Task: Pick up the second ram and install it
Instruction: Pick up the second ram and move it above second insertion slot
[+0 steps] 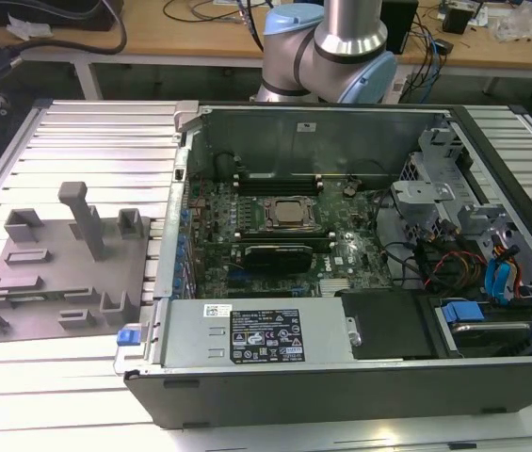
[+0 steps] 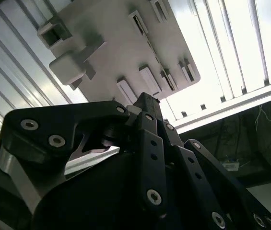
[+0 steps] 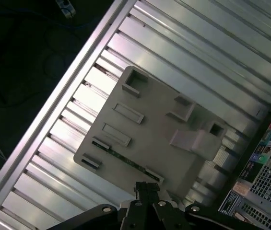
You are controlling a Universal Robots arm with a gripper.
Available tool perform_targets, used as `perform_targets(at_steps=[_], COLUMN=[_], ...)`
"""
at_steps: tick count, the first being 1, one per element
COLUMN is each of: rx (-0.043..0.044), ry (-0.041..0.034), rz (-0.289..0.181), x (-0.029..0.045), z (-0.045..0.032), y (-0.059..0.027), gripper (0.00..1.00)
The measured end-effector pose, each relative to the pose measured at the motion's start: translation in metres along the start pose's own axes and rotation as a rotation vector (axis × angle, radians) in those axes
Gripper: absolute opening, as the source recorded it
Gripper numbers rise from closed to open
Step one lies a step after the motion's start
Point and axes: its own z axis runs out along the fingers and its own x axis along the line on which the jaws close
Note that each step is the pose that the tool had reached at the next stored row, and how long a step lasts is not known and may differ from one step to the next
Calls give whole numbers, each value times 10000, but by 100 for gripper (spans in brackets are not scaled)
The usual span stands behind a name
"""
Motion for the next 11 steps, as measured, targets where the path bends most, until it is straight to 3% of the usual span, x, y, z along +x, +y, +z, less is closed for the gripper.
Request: perform_targets(at_steps=[11], rx=[-43], ry=[75], rz=[-1634], x=[0], z=[0], y=[0], gripper=[8])
